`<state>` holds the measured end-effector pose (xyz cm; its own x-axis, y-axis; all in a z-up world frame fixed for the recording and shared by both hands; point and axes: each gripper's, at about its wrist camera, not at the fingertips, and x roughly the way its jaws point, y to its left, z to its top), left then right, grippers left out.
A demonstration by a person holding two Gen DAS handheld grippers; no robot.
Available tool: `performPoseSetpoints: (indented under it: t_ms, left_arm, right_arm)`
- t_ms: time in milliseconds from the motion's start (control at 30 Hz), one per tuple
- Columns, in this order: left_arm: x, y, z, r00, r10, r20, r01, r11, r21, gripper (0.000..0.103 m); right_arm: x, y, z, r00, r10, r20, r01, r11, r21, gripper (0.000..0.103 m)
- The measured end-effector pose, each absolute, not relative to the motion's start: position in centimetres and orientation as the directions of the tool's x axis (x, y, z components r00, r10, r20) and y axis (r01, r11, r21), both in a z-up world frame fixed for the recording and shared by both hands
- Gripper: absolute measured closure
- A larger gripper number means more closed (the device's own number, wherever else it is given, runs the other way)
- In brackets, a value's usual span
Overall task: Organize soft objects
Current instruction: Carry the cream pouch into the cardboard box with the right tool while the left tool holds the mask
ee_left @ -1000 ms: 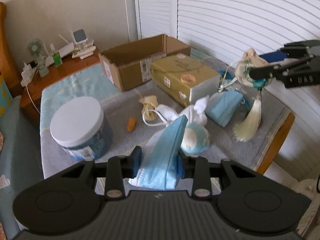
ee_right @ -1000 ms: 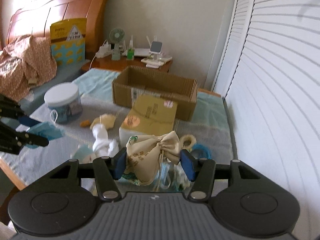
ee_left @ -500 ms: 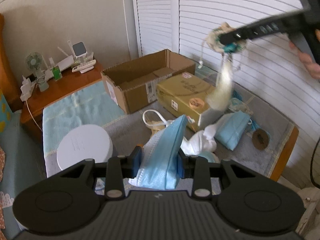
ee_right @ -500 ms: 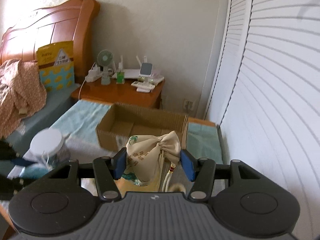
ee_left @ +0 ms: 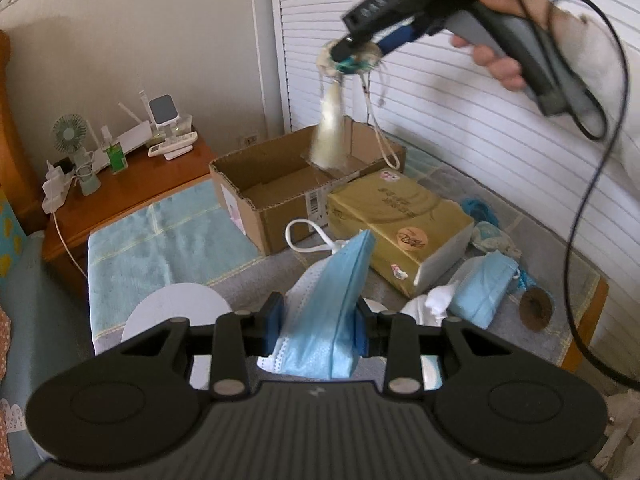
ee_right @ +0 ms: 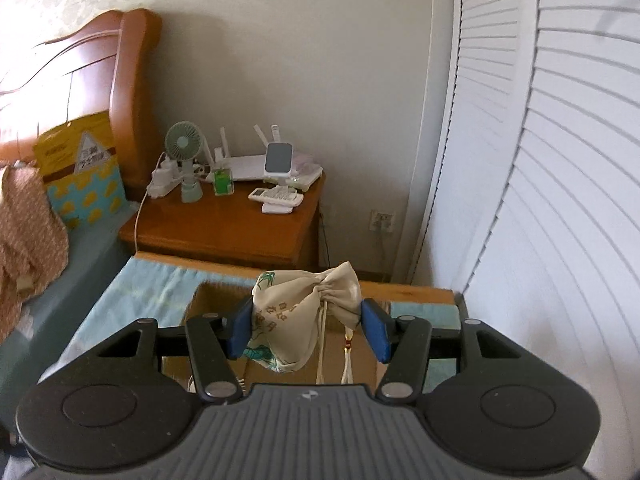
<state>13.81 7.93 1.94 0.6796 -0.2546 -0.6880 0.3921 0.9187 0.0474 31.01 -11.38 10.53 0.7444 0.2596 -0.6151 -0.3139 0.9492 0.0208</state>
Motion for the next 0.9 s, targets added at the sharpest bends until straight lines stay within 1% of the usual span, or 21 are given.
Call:
performPoseSetpoints:
  t_ms: [233, 400, 567, 667, 800, 900]
  left_arm:
    - [14.8, 8.6, 1.3, 0.672, -0.236, -0.702, 0.368, 0.929, 0.040, 0.069]
    - [15.3, 8.8, 1.0, 0.667, -0.230, -0.709, 0.364, 0.931, 0.040, 0.069]
    - [15.5, 8.9, 0.9, 0.665, -0.234, -0.710, 0.367, 0.929, 0.037, 0.069]
    - [15.6, 8.9, 0.9, 0.663, -0.238, -0.710, 0.370, 0.928, 0.035, 0.069]
    - [15.7, 8.8, 0.9, 0.662, -0.242, -0.710, 0.376, 0.926, 0.035, 0.069]
    - [15.8, 8.8, 0.9, 0.661, -0.243, -0.710, 0.379, 0.925, 0.036, 0.069]
  right_arm:
    - [34.6, -10.3, 9.6, 0.715, 0.294, -0.634, -0.298, 0.949, 0.103, 0.041]
    - [36.0, -9.4, 7.8, 0.687, 0.303, -0.661, -0.277, 0.950, 0.147, 0.041]
    - [36.5, -8.2, 7.6, 0.670, 0.327, -0.666, -0.290, 0.942, 0.171, 0.041]
    - [36.3, -7.8, 7.6, 0.667, 0.330, -0.668, -0.300, 0.940, 0.164, 0.041]
    - [36.3, -8.3, 6.1, 0.657, 0.268, -0.704, -0.271, 0.956, 0.111, 0.041]
    - [36.6, -9.6, 4.8, 0.645, 0.228, -0.729, -0.227, 0.969, 0.102, 0.041]
